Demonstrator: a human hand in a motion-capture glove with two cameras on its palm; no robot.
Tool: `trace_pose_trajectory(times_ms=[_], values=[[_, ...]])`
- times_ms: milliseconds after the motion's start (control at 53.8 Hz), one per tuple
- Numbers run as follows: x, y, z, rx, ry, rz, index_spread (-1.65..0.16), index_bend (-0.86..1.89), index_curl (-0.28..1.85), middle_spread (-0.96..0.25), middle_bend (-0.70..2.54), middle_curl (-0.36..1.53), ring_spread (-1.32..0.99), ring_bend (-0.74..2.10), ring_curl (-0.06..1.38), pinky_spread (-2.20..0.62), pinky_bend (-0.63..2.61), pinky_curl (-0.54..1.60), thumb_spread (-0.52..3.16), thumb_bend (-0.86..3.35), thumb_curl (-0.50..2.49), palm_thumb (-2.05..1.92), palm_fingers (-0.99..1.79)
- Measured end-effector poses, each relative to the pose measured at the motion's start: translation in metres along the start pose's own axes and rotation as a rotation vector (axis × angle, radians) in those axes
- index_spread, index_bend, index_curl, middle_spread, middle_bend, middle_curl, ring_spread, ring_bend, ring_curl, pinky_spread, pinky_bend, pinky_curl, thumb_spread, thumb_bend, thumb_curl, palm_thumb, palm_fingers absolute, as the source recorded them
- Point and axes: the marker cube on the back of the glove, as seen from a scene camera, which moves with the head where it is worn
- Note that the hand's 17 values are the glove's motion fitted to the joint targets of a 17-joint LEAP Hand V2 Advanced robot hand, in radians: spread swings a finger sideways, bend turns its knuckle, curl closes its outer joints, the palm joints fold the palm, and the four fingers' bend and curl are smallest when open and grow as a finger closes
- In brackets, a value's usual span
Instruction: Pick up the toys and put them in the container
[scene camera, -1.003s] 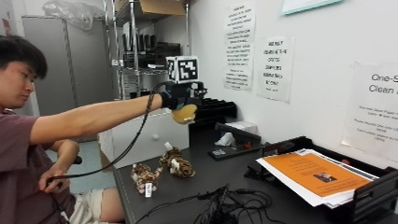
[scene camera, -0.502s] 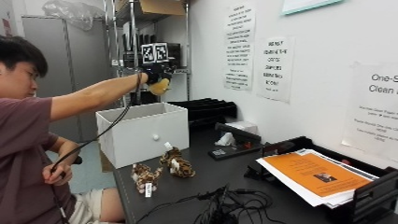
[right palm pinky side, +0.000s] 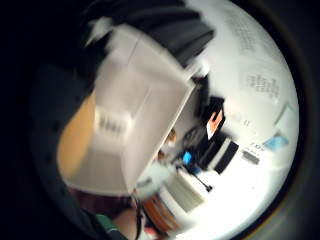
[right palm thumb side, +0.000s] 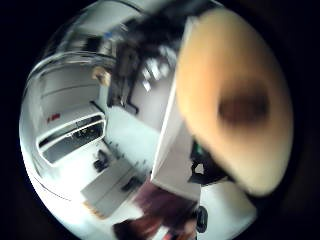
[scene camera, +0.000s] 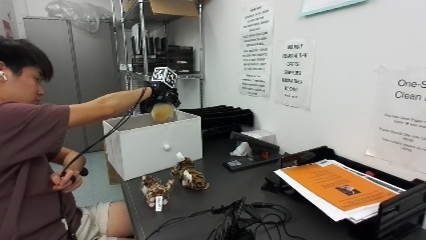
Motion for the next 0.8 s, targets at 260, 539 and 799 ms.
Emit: trace_pose_trajectory(times_ms=[260, 539, 799], values=[[0.031, 0.019, -0.008, 0.077, -0.004, -0.022, -0.17, -0.05, 0.51, 0.07, 0.12, 0.50, -0.04, 0.55, 0.49, 0.00, 1.20, 0.56, 1.01, -0.04, 0.72, 0.17, -0.60], [0.115, 0.074, -0.042, 0.138, -0.012, 0.177, -0.15, 0.01, 0.27, 0.11, 0.09, 0.36, 0.05, 0.35, 0.41, 0.06, 1.00, 0.44, 1.20, -0.02, 0.54, 0.13, -0.42], [0.231, 0.155, -0.026, 0.198, -0.060, 0.355, -0.15, 0.02, 0.17, 0.11, 0.11, 0.28, 0.05, 0.34, 0.40, 0.07, 0.92, 0.39, 1.24, -0.02, 0.45, 0.12, -0.31]])
